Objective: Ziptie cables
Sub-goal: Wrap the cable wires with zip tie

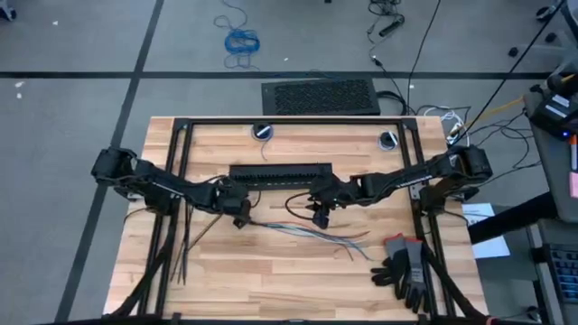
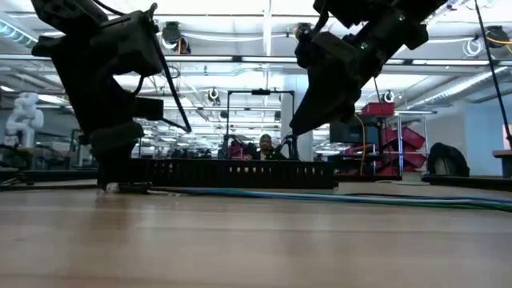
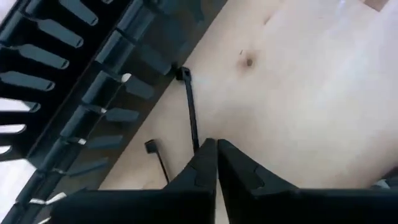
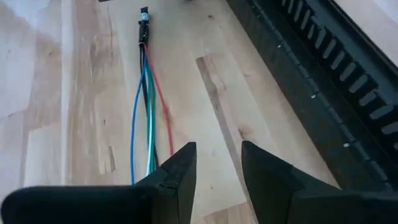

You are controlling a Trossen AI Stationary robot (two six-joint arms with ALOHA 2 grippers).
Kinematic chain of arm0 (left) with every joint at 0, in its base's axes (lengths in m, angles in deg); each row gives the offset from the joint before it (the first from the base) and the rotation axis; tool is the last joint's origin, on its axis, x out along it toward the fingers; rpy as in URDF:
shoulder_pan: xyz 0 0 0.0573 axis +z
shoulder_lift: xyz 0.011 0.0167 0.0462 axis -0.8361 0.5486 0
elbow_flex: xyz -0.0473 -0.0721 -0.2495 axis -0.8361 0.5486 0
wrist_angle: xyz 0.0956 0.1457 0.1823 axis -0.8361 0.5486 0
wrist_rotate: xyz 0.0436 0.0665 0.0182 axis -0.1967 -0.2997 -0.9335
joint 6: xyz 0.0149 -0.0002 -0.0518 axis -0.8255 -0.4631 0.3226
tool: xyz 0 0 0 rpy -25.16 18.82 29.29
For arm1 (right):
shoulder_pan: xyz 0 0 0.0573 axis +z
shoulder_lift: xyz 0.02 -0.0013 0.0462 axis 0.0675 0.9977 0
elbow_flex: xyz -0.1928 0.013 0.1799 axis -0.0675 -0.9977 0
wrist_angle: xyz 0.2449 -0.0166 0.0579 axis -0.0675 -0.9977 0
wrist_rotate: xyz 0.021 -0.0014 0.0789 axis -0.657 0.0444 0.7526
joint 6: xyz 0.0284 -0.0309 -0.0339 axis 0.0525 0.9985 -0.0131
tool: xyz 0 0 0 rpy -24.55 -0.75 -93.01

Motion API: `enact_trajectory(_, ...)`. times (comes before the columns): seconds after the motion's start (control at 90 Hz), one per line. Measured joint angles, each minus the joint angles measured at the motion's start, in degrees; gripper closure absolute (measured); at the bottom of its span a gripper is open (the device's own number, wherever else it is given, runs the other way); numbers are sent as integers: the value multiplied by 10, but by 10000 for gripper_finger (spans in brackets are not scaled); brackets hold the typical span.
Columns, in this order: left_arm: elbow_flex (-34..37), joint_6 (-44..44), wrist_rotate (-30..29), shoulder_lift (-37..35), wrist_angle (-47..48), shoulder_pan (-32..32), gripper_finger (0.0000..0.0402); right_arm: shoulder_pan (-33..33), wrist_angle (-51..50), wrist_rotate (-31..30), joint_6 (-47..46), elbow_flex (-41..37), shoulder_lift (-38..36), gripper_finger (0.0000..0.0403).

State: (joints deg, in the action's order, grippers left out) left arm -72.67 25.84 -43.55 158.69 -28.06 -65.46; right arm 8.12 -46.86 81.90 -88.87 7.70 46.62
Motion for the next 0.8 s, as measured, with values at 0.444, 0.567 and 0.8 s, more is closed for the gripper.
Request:
enact_trajectory(0.444,-7,-14,-6,2,-19,-21,401,4,0,13,0,0,0,284)
enact_trajectory(0.567,-7,-14,1,3,-31,-23,401,7,-1,14,3,0,0,284)
enact_trajectory(0.8,-7,-18,1,3,-35,-23,401,9,-6,58,13,0,0,284)
